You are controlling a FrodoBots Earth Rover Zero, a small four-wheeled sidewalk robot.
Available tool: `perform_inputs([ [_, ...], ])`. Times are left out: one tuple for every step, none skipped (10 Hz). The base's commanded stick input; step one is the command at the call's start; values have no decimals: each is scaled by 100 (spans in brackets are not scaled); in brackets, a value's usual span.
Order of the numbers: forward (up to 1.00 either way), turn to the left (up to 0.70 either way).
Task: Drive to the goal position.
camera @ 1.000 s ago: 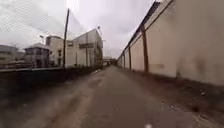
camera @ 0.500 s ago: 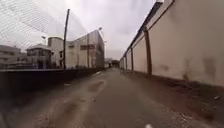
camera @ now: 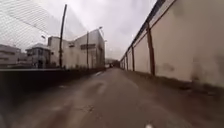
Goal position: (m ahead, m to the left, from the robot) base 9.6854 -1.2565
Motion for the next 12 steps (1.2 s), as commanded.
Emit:
perform_inputs([
  [85,0],
  [85,0],
  [85,0],
  [85,0],
  [85,0],
  [85,0],
  [85,0],
  [85,0],
  [85,0],
  [85,0],
  [85,0],
  [85,0],
])
